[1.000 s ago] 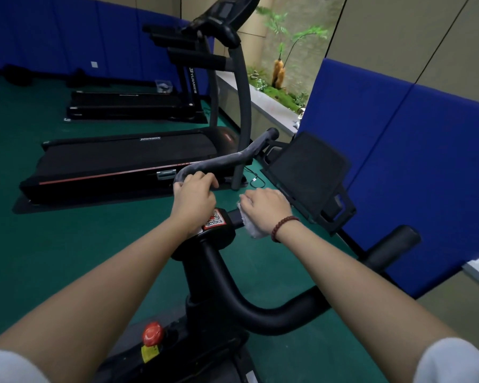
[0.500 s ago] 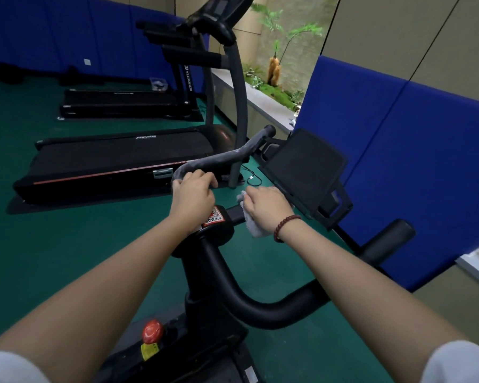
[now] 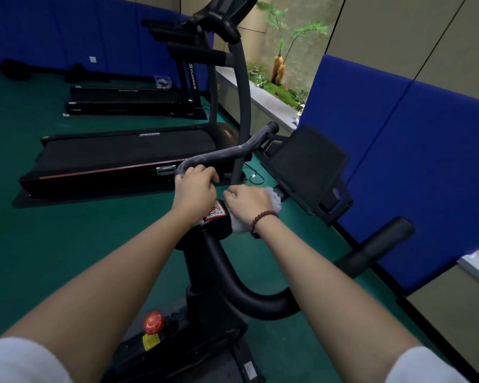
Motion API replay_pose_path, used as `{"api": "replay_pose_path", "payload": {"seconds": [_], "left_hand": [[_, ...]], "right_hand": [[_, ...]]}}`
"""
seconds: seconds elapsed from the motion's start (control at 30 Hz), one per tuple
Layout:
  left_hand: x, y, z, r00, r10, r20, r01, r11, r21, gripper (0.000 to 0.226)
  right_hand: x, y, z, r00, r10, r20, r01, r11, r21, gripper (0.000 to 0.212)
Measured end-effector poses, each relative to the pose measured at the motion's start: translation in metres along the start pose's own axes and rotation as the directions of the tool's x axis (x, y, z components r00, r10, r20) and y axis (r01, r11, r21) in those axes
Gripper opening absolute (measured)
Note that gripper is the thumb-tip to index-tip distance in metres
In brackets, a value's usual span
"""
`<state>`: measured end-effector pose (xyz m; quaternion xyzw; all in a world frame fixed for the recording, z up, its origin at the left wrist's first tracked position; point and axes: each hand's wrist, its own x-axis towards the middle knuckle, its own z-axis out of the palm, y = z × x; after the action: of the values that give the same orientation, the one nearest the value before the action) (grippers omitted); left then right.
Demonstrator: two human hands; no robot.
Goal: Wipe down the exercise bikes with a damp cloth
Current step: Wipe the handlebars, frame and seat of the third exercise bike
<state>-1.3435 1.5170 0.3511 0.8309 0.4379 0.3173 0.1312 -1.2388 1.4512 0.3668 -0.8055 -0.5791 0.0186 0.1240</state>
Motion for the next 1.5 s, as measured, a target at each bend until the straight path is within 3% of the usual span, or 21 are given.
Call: {"api": "replay_pose_path", "payload": {"seconds": [0.2,0.3,0.4,0.7,0.8,1.0,1.13,1.27,1.43,1.5], "left_hand": [[0.0,0.002,-0.001,1.0,-0.002,0.022,0.001,1.0,0.02,0.026],[0.0,0.001,-0.002,1.0,0.004,0.029,-0.005,1.0,0.016,0.028],[0.002,0.001,-0.002,0.999,0.006,0.042,-0.007,1.0,0.018,0.029],[0.003,0.0,-0.001,0.999,-0.012,0.032,0.012,1.0,-0.019,0.03],[0.003,0.0,0.0,1.0,-0.018,0.009,0.018,1.0,-0.022,0.03],[0.002,0.001,-0.003,0.996,-0.076,-0.047,0.067,0.985,-0.162,0.028],[0.002,-0.001,-0.005,0.995,-0.097,-0.027,0.086,0.959,-0.272,0.026],[-0.008,-0.002,-0.021,0.994,-0.107,0.01,0.098,0.865,-0.491,0.025],[-0.01,-0.025,-0.046,0.994,-0.028,-0.106,-0.034,0.837,-0.546,0.023],[-0.009,-0.032,-0.058,0.992,0.018,-0.126,-0.084,0.837,-0.541,0.022]], "right_hand": [[-0.008,-0.003,0.006,0.997,-0.059,-0.04,0.062,0.995,0.083,0.032],[-0.013,0.0,0.007,0.984,-0.15,-0.096,0.154,0.987,0.041,0.032],[-0.004,0.01,-0.001,0.978,-0.202,-0.053,0.199,0.978,-0.066,0.033],[-0.003,0.021,-0.012,0.994,-0.066,-0.083,0.062,0.997,-0.055,0.037],[-0.012,0.005,0.001,0.988,-0.125,-0.094,0.124,0.992,-0.024,0.036],[-0.022,-0.005,0.005,0.985,-0.147,-0.093,0.16,0.975,0.152,0.031],[-0.042,-0.017,0.003,0.989,-0.077,-0.124,0.122,0.899,0.42,0.031],[-0.047,-0.032,0.004,0.991,0.03,-0.131,0.043,0.856,0.516,0.03],[-0.038,-0.066,0.008,0.99,0.048,-0.133,0.027,0.858,0.514,0.029],[-0.028,-0.085,0.009,0.986,0.099,-0.134,0.0,0.803,0.596,0.027]]}}
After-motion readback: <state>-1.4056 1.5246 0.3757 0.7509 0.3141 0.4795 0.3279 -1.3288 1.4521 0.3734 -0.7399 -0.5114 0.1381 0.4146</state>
